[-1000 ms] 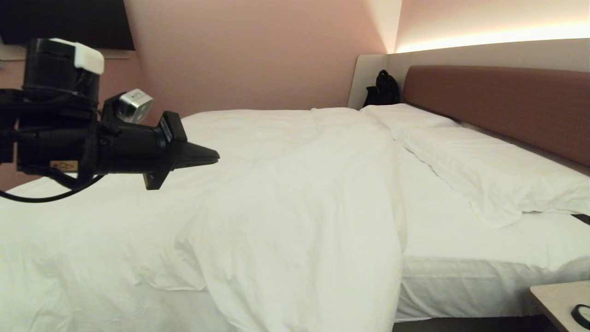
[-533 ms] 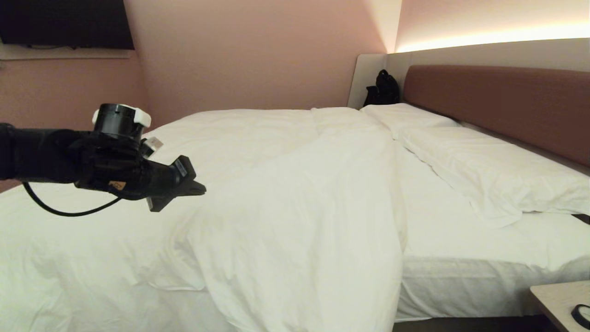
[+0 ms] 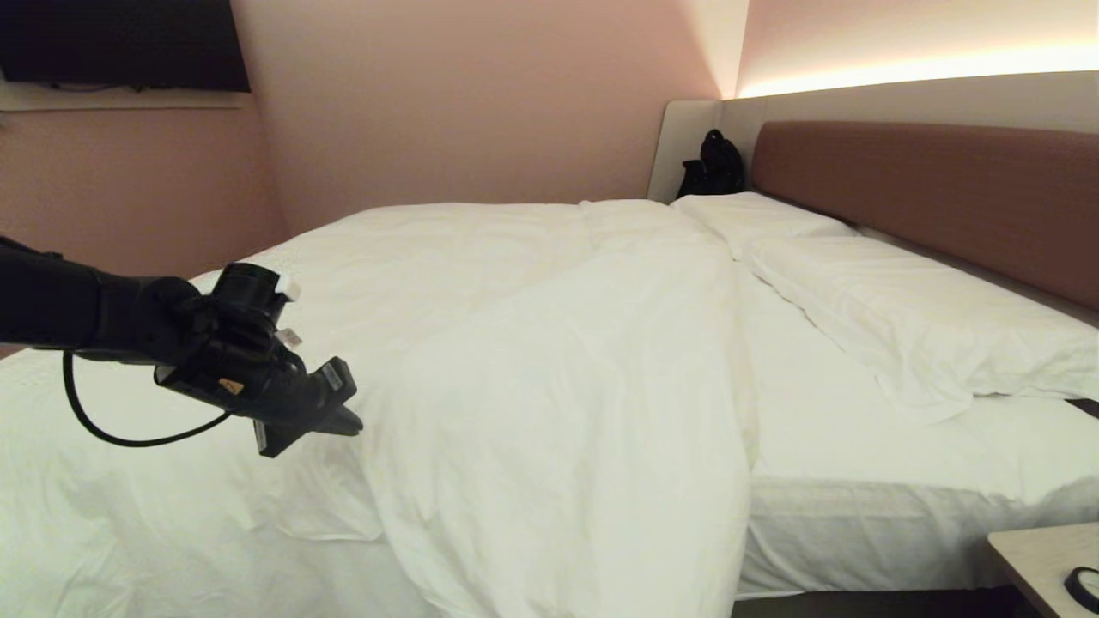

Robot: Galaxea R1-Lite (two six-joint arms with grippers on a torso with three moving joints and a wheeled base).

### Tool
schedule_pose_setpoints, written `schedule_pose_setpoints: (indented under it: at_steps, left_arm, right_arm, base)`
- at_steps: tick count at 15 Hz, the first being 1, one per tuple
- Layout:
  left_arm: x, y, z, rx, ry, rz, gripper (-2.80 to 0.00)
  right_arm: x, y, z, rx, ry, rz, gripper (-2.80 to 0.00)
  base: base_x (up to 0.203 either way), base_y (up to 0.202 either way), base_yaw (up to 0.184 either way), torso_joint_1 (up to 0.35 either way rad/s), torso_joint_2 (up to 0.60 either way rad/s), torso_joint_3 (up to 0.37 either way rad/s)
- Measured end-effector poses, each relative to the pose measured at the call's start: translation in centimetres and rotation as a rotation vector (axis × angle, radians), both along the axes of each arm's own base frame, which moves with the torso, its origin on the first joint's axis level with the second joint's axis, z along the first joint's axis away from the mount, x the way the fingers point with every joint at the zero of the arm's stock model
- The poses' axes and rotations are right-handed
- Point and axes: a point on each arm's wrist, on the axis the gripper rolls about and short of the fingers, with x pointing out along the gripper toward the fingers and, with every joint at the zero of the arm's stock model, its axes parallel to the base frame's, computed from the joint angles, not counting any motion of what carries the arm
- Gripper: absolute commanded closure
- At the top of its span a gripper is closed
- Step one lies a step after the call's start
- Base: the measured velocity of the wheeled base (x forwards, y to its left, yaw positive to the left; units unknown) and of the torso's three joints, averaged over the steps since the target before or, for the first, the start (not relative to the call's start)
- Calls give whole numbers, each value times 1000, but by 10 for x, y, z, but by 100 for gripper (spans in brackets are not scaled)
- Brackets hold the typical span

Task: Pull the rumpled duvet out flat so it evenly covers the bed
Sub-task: Flatten the corners of the folded blanket

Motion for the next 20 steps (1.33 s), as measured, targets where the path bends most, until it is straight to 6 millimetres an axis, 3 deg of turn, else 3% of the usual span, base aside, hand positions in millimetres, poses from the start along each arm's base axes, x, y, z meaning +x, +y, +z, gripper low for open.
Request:
schedule_pose_setpoints:
  at_steps: [7,15,16,20]
  left_arm:
    - [23,4,-25,182,-59,1,0]
    - [37,7,-33,339,-168,-140,0]
    - [38,7,-33,344,-173,-146,-280]
    - [36,24,-27,390,-198,-162,-280]
  right_arm:
    - [0,0,0,0,0,0,0]
    - [0,0,0,0,0,0,0]
    - [0,0,0,-1,0,0,0]
    - [0,0,0,0,0,0,0]
  base:
    - [0,0,0,0,0,0]
    - [0,0,0,0,0,0]
    - [0,0,0,0,0,0]
    - [0,0,0,0,0,0]
